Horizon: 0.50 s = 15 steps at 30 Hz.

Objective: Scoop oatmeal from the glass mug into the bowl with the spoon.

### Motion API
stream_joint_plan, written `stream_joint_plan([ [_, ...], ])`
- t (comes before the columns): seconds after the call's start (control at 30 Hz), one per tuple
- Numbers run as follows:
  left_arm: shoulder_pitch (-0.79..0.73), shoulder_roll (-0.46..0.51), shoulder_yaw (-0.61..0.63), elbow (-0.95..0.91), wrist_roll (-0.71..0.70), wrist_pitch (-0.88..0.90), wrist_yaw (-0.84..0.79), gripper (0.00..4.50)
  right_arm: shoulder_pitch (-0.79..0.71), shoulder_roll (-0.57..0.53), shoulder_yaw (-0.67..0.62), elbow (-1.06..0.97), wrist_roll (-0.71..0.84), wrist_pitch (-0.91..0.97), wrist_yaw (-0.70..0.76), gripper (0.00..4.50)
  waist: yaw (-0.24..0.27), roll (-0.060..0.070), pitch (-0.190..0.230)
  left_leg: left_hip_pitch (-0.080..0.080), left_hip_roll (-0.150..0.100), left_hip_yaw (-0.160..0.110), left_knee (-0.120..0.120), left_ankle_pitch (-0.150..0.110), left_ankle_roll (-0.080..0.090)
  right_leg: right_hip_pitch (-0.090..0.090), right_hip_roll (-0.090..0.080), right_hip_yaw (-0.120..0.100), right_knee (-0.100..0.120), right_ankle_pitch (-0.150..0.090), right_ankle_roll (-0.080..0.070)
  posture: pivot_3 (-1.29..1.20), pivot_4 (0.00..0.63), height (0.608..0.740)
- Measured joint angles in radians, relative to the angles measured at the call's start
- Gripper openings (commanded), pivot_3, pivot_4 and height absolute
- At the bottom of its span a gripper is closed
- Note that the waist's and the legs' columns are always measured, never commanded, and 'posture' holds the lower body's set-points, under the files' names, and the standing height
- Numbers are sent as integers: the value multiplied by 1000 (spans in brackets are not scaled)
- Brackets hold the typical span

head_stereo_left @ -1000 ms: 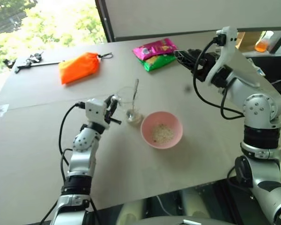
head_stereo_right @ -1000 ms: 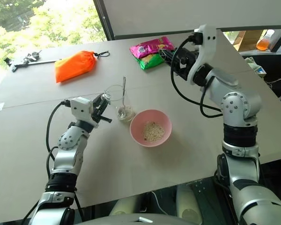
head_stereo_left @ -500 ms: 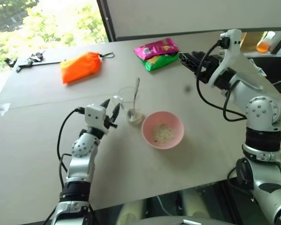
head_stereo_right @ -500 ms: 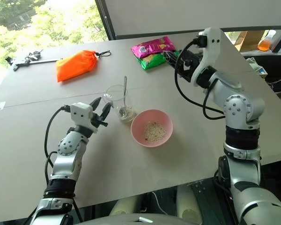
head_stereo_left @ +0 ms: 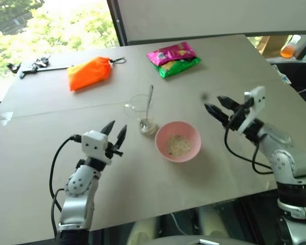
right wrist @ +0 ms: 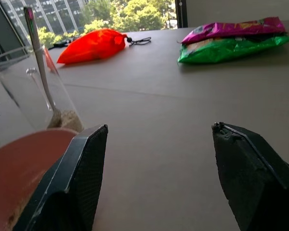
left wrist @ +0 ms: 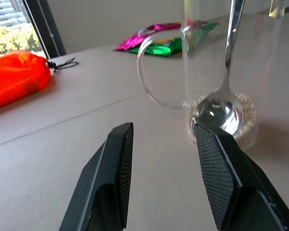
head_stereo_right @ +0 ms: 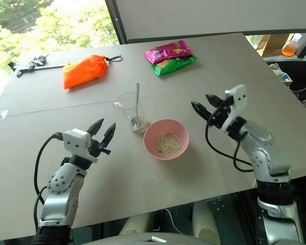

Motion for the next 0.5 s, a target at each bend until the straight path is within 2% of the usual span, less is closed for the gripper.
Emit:
stream_joint_plan([
  [0.1,72,34,21,-30,-22,35,-36,2057,113,-25,1,27,-38,-87,88,3478,0,0,0,1,0,0,1,-2,3,1,0,0,1,0,0,0,150,740],
  [0.2,149,75,25,-117,-67,78,-87,2057,204,-52,2,79,-84,-216,189,3478,0,2,2,17,2,0,-1,-4,6,20,0,-1,-4,0,0,0,150,740],
  [0.27,201,91,30,-133,-74,88,-115,2057,233,-70,1,128,-109,-281,242,3478,-2,5,4,23,3,0,-1,-5,7,27,1,-3,-9,-3,-4,0,150,740],
  [0.5,242,95,30,-133,-64,94,-140,2057,229,-82,-2,205,-122,-360,307,3478,5,3,5,24,3,-1,-1,-5,7,29,0,-5,-10,0,0,0,150,740],
])
